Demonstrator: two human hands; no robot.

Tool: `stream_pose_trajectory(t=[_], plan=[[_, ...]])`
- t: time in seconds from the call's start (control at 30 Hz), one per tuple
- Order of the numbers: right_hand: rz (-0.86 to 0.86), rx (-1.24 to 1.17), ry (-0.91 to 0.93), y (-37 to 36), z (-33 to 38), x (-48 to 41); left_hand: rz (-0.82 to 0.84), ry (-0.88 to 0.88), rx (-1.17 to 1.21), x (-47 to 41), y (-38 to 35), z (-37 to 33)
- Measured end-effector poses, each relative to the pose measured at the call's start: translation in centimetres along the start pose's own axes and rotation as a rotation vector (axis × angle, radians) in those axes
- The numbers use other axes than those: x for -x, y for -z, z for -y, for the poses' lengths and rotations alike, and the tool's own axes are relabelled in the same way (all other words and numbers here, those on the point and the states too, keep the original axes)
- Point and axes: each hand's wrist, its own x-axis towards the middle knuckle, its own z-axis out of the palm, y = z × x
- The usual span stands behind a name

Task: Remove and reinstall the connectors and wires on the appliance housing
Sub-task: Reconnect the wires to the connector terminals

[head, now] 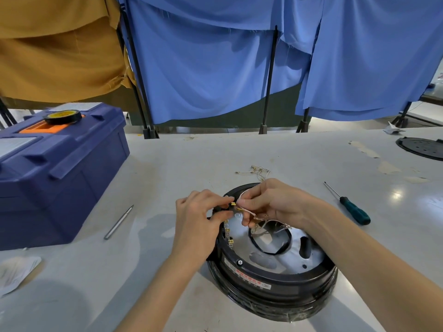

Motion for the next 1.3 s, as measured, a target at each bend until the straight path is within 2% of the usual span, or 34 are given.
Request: stream_pose_trajectory(t=[0.2,0.3,0.37,0.53,0.6,0.73,0.83,1.0,1.13,1.3], plan=[[0.062,0.002,0.036,0.4,0.1,0.7,-0.005,-0.212,-0.131,-0.6,-0.1,-0.7],[-0.050,0.005,0.093,1.3,0.0,1.1,-0.005,-0.245,-0.240,-0.9,0.1,-0.7],[-0.110,0.000,0.126,2.4,0.0,1.7,0.022,-0.217,-0.242,-1.0,0.2,-0.6],[-0.040,-0.007,0.154,3.7,-0.2,3.7,0.136,-0.091,-0.108,-1.3,0.0,-0.6],[-0.069,-0.018,0.136,3.7,-0.5,3.8,0.158,-0.021,-0.036,-1.4,-0.1,-0.8],[-0.184,-0.162,0.131,3.5,-0.7,3.5,0.162,0.065,0.095,-1.5,-0.2,-1.5],[-0.209,-0.226,0.186,3.1,-0.4,3.1,0.136,0.081,0.158,-1.6,-0.1,-1.9],[-0.210,-0.194,0.262,2.8,1.3,2.6,0.135,0.124,0.299,-1.8,0.3,-2.3],[-0.249,-0.129,0.257,2.7,2.7,1.7,0.236,0.186,0.394,-1.5,0.3,-2.6],[-0.244,-0.022,0.181,1.9,3.0,0.7,0.370,0.241,0.362,-0.6,0.4,-2.8]])
